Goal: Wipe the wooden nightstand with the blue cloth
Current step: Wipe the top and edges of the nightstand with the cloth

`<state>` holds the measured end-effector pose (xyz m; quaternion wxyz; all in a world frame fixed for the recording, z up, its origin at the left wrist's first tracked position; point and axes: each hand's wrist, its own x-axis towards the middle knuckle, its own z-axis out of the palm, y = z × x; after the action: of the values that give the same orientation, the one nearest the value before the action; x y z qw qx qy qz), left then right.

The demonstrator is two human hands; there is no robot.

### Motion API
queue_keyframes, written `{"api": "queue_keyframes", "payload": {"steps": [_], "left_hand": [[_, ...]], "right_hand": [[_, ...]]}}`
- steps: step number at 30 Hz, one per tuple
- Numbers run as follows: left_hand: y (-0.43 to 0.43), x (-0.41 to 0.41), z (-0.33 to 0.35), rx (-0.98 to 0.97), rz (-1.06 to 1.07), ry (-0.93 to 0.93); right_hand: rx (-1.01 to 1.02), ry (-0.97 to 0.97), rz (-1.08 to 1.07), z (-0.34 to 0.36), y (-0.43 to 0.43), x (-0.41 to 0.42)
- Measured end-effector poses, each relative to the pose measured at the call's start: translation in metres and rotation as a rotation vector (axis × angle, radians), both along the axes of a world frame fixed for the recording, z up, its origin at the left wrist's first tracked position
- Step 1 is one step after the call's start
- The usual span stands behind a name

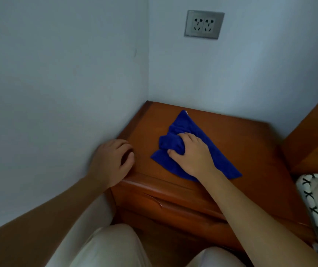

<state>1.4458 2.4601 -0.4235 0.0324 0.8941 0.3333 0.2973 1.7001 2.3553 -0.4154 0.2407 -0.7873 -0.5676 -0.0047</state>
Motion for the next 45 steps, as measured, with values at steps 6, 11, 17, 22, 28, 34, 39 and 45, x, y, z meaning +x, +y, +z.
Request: {"api": "queue_keyframes", "payload": {"steps": [6, 11, 17, 22, 28, 34, 39, 45], "left_hand": [[0.0, -0.003, -0.008, -0.017, -0.003, -0.107], [0.0, -0.003, -0.011, -0.005, 0.004, -0.112], [0.001, -0.002, -0.01, 0.016, -0.003, -0.121], [-0.001, -0.004, -0.01, 0.003, 0.013, -0.124], [0.001, -0.003, -0.011, -0.009, 0.017, -0.125], [0.001, -0.003, -0.011, -0.018, 0.017, -0.124], [0.001, -0.003, -0.011, -0.011, 0.021, -0.1], [0.0, -0.003, -0.01, -0.004, 0.026, -0.061]], "right_hand": [[-0.024, -0.018, -0.034, 0.004, 0.048, 0.022], [-0.09, -0.058, -0.063, 0.002, 0.103, 0.029], [-0.104, -0.026, 0.073, 0.006, 0.161, 0.01], [-0.041, 0.087, 0.326, 0.011, 0.146, -0.002], [-0.053, 0.099, 0.48, 0.001, 0.118, -0.001], [-0.052, 0.013, 0.223, 0.001, 0.174, 0.004], [-0.114, -0.088, 0.157, 0.004, 0.2, -0.024], [-0.078, -0.034, 0.364, 0.004, 0.168, -0.02]]}}
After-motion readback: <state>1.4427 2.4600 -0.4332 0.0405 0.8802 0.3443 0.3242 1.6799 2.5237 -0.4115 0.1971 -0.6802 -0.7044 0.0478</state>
